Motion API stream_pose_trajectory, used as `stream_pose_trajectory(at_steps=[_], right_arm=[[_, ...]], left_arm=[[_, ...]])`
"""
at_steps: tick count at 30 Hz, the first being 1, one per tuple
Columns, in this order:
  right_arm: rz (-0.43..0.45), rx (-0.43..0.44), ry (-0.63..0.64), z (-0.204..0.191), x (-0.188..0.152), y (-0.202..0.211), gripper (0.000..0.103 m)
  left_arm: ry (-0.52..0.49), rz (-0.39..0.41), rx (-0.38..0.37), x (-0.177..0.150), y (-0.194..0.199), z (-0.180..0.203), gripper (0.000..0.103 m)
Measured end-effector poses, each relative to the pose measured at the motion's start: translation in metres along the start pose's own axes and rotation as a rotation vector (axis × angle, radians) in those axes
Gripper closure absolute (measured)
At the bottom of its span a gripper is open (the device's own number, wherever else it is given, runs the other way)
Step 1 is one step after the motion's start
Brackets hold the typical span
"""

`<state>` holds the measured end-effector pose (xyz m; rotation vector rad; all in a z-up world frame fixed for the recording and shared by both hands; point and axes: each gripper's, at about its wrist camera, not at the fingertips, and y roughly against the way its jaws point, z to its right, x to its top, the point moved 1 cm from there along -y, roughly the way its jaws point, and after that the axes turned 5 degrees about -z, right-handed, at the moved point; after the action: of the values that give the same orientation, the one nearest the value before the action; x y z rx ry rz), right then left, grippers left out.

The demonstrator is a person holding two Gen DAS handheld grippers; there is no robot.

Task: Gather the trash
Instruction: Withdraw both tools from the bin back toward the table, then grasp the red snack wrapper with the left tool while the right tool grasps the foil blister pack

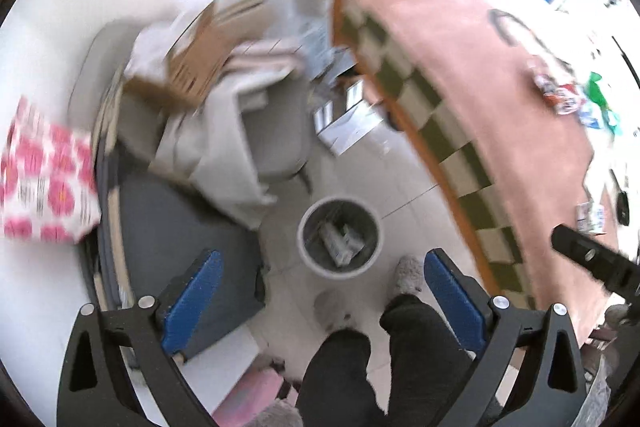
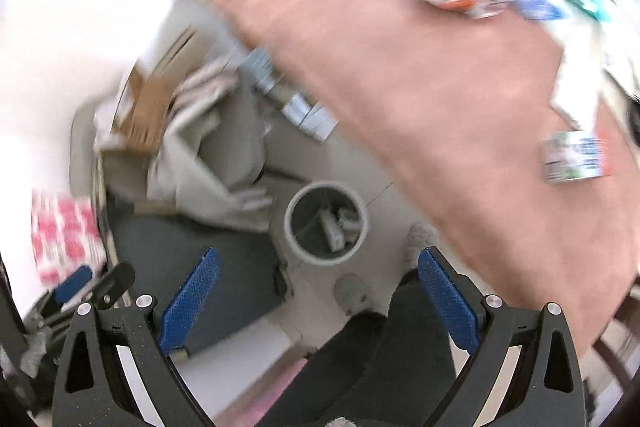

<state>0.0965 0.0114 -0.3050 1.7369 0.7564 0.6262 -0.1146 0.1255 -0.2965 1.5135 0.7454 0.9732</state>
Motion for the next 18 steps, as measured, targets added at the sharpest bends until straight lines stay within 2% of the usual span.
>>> stream_pose_trajectory(at_steps=[2,6,10,14,18], right_arm=[[0.036,-0.048,-0.092,0.045,0.019,0.022,0.002],[0.062,-0.127,-0.278,0.133,0.054,0.041,0.002],[0.022,-0.186,-0.461,0.229,0.093,0.025,0.002],[-0.034,-0.220,-0.523,0.277,0.128,-0.007,0.002],[-0.103,-0.225,-0.509,0.297,0.152,-0.038,0.003]], left_arm=[[-0.046,0.019,0.006,0.017,0.004,0.029,0.000],[-0.124,0.053,0.054,0.047,0.003,0.093,0.000],[-0.188,0.037,0.109,0.080,-0.019,0.159,0.000],[-0.210,-0.020,0.117,0.116,-0.048,0.215,0.000],[-0.218,-0.081,0.089,0.148,-0.075,0.256,0.000]])
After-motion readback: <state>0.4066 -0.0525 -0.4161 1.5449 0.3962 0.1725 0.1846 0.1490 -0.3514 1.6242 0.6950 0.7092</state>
